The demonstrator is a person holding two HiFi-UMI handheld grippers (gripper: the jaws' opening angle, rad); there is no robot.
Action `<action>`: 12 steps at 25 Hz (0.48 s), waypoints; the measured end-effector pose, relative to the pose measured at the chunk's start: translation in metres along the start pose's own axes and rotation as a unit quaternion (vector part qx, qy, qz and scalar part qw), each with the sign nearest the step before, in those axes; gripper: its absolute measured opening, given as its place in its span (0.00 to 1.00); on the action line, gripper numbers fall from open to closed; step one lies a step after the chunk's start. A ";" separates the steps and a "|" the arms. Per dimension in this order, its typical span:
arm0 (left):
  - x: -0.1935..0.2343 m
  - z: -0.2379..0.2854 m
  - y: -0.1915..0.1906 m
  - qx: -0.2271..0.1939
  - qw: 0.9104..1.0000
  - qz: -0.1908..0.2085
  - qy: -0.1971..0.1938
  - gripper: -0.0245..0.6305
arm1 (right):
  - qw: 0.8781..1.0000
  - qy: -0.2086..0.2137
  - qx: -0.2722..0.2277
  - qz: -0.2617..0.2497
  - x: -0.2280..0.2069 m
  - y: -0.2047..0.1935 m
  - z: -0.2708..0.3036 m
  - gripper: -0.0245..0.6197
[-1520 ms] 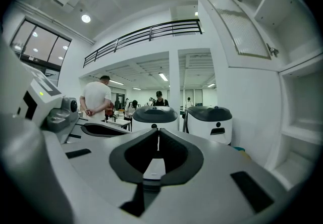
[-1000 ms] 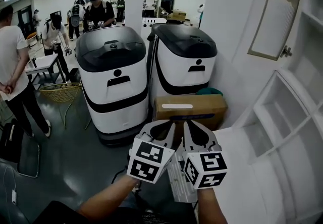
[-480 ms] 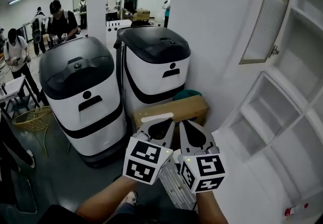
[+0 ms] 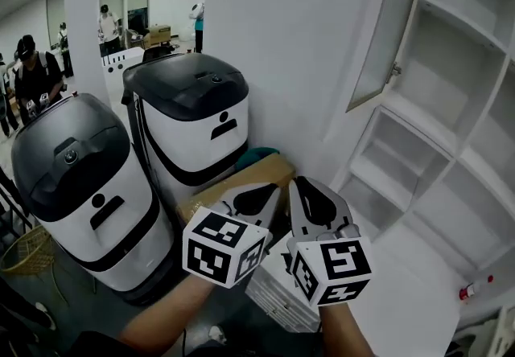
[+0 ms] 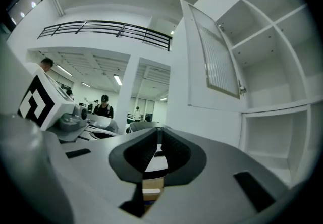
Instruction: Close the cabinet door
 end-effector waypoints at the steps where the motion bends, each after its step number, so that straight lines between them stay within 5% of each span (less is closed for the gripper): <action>1: 0.002 0.004 0.005 -0.002 1.000 0.000 -0.015 0.06 | 1.000 -0.013 -0.003 -0.002 -0.002 0.005 0.001 0.07; 8: 0.009 0.027 0.033 -0.012 0.994 0.017 -0.106 0.06 | 0.994 -0.102 -0.022 -0.012 -0.009 0.033 -0.002 0.09; 12: 0.011 0.032 0.041 -0.015 0.991 0.026 -0.133 0.06 | 0.991 -0.127 -0.023 -0.020 -0.010 0.049 0.009 0.23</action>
Point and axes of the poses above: the fingertips, and each gripper's own axes: z forward along the fingers, x to its left, y out of its top, the point moved 10 cm from there along -z, backward along the fingers, and after that the axes turned 6 degrees about -y, right-handed, at the moved point
